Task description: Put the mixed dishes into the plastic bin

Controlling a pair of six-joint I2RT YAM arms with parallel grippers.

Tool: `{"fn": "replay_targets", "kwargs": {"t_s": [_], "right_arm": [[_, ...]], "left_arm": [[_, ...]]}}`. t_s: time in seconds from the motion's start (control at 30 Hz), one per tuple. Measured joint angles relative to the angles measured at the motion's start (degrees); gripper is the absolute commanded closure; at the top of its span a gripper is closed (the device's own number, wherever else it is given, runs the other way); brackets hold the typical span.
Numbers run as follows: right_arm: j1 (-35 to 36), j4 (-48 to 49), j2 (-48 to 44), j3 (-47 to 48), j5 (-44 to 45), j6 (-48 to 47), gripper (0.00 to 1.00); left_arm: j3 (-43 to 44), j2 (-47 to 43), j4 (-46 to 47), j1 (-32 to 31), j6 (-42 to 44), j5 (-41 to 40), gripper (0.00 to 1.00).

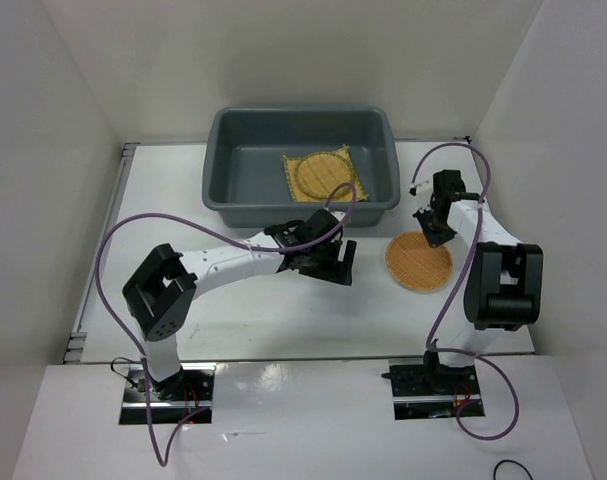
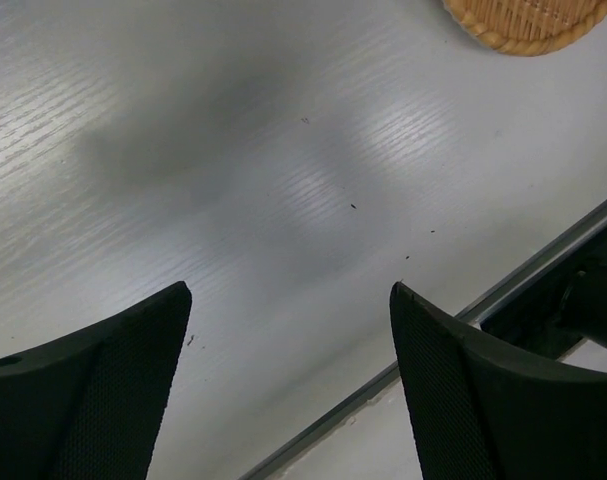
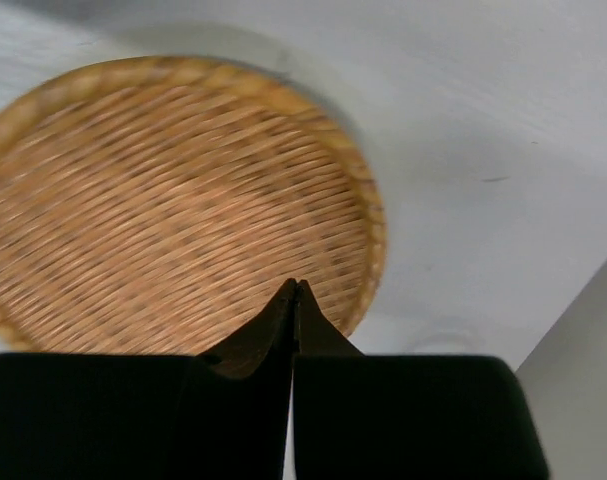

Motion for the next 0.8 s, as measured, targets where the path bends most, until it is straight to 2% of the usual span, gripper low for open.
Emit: {"fn": "replay_targets", "kwargs": {"t_s": [0.1,0.4,0.8], "right_arm": [[-1.7,2.9,2.7,0.0,2.6,0.5,1.0],[-5.3,7.7,11.2,3.3,6.1,2.1,1.0],[-7.8,12.2,14.6,5.1,4.9,2.3,1.0]], "left_arm": [[-0.3,0.5,0.9,0.0,-0.2,1.1,0.0],[-2.6,2.6,2.4,0.0,-1.4,4.5,0.0],[-4.4,3.9,3.5,0.0,-1.7,5.6,0.0]]}}
